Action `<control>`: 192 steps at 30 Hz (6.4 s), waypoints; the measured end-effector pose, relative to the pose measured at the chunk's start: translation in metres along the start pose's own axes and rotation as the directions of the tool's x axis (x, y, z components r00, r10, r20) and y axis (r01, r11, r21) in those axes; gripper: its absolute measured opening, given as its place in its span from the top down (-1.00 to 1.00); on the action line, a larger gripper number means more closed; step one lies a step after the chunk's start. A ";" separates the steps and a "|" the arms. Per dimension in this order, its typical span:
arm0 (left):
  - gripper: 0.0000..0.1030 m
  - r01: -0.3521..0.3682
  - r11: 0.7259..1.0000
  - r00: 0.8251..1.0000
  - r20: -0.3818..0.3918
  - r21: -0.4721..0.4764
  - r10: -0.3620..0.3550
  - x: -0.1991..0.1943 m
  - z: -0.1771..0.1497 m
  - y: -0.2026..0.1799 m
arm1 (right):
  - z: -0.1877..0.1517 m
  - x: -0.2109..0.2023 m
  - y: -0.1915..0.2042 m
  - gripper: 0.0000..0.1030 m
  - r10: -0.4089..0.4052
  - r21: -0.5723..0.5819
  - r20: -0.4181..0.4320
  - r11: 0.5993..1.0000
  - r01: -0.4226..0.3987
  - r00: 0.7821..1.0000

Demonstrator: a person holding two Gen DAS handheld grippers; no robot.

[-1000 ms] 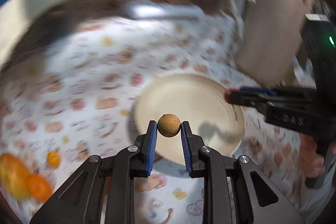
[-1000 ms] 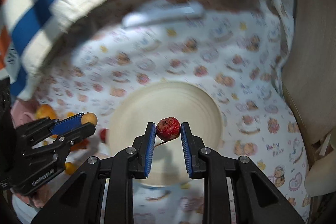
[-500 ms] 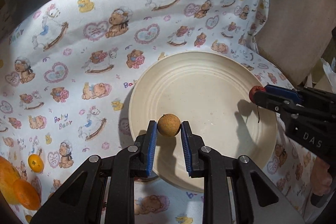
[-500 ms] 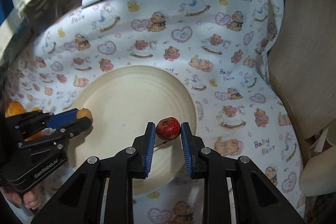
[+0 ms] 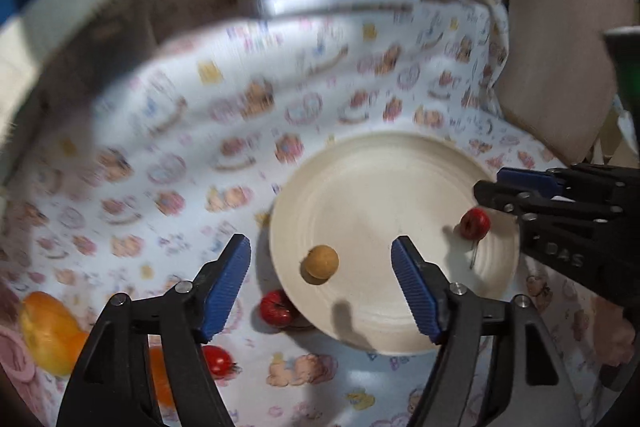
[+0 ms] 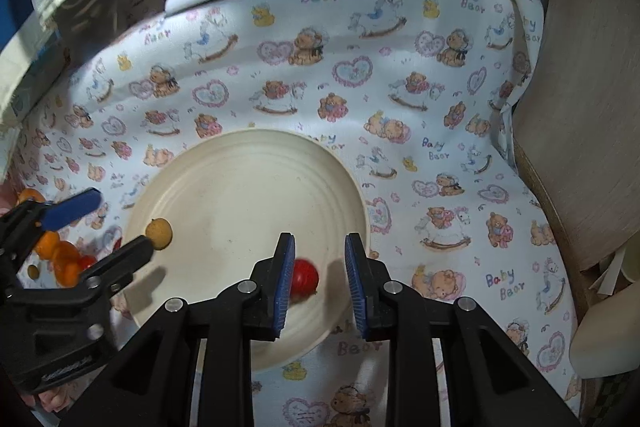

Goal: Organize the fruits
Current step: 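Carry both fruits onto the cream plate and open both tools to release them, then reach the left tool to the large orange and close on it, then lift the orange with the left tool while the right tool grasps a red cherry tomato, then carry the orange and tomato onto the cream plate and open both tools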

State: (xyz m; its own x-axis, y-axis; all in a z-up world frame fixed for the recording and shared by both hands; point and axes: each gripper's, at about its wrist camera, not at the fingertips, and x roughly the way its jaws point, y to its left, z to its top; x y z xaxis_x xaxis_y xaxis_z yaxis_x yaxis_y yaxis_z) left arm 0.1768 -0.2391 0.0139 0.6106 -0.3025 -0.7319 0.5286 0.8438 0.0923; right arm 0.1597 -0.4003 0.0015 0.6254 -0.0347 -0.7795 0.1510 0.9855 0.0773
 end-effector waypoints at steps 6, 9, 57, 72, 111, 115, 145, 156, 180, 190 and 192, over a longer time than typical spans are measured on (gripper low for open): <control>-0.49 -0.047 0.998 0.988 0.149 -0.035 0.052 -0.053 -0.008 0.015 | 0.000 -0.021 0.008 0.06 0.040 -0.020 0.092 0.999 -0.039 0.995; -0.61 -0.090 0.995 0.965 0.243 -0.053 0.100 -0.081 -0.021 0.025 | -0.002 -0.034 0.019 0.06 0.069 -0.055 0.148 0.997 -0.062 0.987; -0.99 -0.125 0.951 0.835 0.487 -0.284 0.255 -0.100 -0.116 0.094 | -0.050 -0.059 0.089 -0.99 0.198 -0.250 0.489 0.965 -0.081 0.849; -0.52 -0.088 0.936 0.948 0.260 -0.342 0.184 -0.077 -0.105 0.129 | -0.052 -0.060 0.088 -0.99 0.172 -0.226 0.503 0.972 -0.064 0.847; 0.05 -0.022 0.964 0.975 0.208 -0.264 0.079 -0.077 -0.099 0.123 | -0.041 -0.062 0.086 -0.98 0.230 -0.225 0.433 0.964 -0.143 0.872; 0.05 -0.036 0.955 0.959 0.257 -0.295 0.116 -0.090 -0.097 0.135 | -0.036 -0.060 0.098 -0.90 0.193 -0.226 0.393 0.968 -0.109 0.899; 0.05 -0.097 0.888 0.954 0.213 -0.449 0.212 -0.088 -0.106 0.178 | -0.048 0.040 0.221 0.19 0.279 -0.396 -0.099 0.870 -0.295 0.955; 0.05 -0.106 0.891 0.955 0.204 -0.441 0.214 -0.087 -0.106 0.178 | -0.049 0.034 0.215 0.52 0.261 -0.384 -0.074 0.883 -0.269 0.963; 0.05 -0.086 0.917 0.899 0.366 -0.388 0.239 -0.131 -0.103 0.172 | -0.022 -0.067 0.066 0.52 0.128 -0.193 0.387 0.980 -0.055 0.913; 0.05 -0.098 0.937 0.910 0.351 -0.335 0.221 -0.115 -0.102 0.148 | -0.019 -0.055 0.041 0.52 0.165 -0.136 0.349 0.983 -0.124 0.923; 0.05 -0.126 0.937 0.899 0.361 -0.326 0.247 -0.108 -0.104 0.139 | -0.020 -0.050 0.038 0.52 0.148 -0.123 0.331 0.986 -0.113 0.932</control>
State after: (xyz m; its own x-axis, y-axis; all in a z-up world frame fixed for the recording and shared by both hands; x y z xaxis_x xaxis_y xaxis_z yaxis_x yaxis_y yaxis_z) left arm 0.1230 -0.0426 0.0359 0.8925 -0.2236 -0.3917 0.2257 0.9733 -0.0413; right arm 0.1192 -0.3574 0.0309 0.8586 0.0588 -0.5093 -0.0159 0.9960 0.0883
